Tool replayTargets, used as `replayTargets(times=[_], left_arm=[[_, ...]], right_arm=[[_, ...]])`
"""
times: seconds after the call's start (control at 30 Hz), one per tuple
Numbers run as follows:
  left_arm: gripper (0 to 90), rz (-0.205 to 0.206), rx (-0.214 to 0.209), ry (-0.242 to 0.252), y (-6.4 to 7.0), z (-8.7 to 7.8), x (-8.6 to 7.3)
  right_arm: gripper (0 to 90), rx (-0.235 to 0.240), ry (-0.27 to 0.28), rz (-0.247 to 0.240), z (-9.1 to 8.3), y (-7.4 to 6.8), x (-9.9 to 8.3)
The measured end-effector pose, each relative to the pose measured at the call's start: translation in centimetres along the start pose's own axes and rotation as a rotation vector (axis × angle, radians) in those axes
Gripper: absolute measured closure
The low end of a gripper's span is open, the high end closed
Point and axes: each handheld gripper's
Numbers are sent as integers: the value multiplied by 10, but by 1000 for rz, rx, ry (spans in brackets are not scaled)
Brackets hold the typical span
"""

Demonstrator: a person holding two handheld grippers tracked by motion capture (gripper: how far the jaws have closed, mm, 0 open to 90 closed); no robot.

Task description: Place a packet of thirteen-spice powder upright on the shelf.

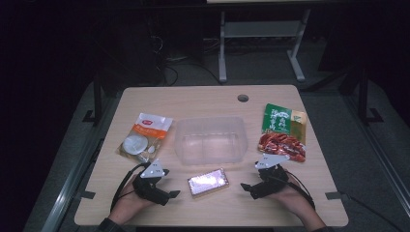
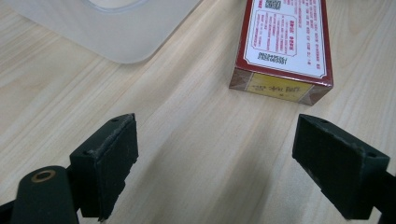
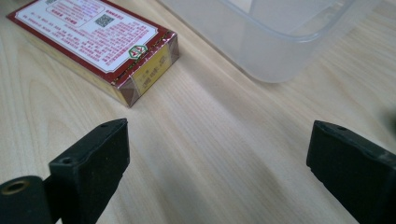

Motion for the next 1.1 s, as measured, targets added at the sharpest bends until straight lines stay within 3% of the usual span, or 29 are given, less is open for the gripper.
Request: replayTargets(times=[0.3,0.43,0.77,1.1], left_arm=[[151,-20,-4,25,0,-5,3],[156,3,-14,16,1,-4,7],[155,54,-65,45,9,2,23],[150,103,-107,34,21,21,42]], right_arm=[[60,4,24,17,-2,2,0],[62,14,32,10,-3,4,0],[63,26,44,10,-5,0,2],[64,45,43,14,-2,-1,3]])
Point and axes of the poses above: each handheld gripper's, and its own axes: z roughly forward along the jaws, x roughly out of its top, y roughly to its right
